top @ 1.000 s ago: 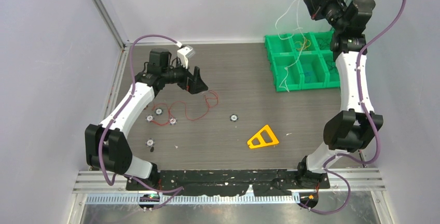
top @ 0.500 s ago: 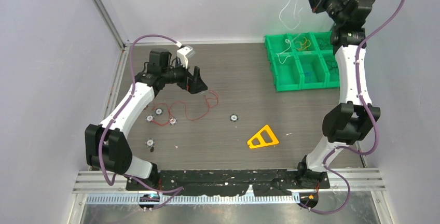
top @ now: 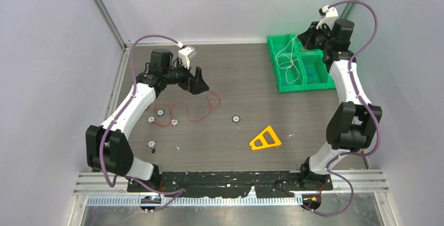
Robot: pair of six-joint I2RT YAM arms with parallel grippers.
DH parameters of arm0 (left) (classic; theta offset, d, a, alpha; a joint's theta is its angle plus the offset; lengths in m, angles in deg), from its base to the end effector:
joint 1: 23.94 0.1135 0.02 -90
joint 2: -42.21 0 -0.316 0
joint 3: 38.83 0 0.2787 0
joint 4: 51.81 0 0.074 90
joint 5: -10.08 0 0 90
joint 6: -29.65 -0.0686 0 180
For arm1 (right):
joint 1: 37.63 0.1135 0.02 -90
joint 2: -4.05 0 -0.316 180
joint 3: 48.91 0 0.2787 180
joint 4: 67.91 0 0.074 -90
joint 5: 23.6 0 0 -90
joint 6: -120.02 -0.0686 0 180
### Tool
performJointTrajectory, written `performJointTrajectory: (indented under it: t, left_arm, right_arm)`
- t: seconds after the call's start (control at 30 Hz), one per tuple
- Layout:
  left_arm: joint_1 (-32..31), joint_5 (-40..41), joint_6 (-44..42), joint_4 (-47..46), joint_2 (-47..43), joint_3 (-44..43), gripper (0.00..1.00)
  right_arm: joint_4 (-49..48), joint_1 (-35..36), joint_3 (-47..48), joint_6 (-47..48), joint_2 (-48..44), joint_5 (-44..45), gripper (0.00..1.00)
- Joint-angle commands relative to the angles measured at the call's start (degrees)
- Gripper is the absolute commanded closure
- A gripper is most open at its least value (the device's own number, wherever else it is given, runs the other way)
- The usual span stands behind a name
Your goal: Untangle the cables
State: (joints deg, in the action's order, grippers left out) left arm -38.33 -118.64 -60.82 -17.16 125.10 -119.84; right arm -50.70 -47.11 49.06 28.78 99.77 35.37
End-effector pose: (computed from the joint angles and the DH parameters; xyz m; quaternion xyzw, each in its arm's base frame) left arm 0.3399 -0.1315 0.3420 0.2568 0.8162 -0.3453 0.3854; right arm 0.4578 -0.0406 0.4046 -0.0908 0.7761 0.1694 0.6006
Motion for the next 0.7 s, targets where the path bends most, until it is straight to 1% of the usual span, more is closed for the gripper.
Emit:
performJointTrajectory:
  t: [0.0,0.13,0.23,0.47,0.57,0.67]
  left_arm:
    - [0.2,0.1,0.0,0.2,-0.3,-1.1,0.00]
    - [0.2,0.7,0.1,0.6,-0.5,-1.1,0.00]
    - [0.2,1.4,-0.1,0.9,-0.7,-0.8,0.00]
    - [0.2,2.6,-0.1,1.8,-0.8,-0.3,0.00]
    - [0.2,2.9,0.1,1.8,-0.6,-0.2,0.00]
    - [0.2,3.1,0.1,1.9,-0.8,-0.1,0.00]
  right_arm:
    - [-1.1,0.2,0.9,3.9,0.1,7.7,0.95]
    - [-0.6,0.6,3.1,2.5,4.9,11.2,0.95]
    - [-0.3,2.2,4.5,3.1,7.4,13.2,0.95]
    - [5.9,7.1,5.5,12.1,11.9,17.0,0.95]
    - [8.8,8.3,5.9,13.8,14.2,18.3,0.95]
    - [10.4,9.1,4.4,15.2,14.9,20.6,0.95]
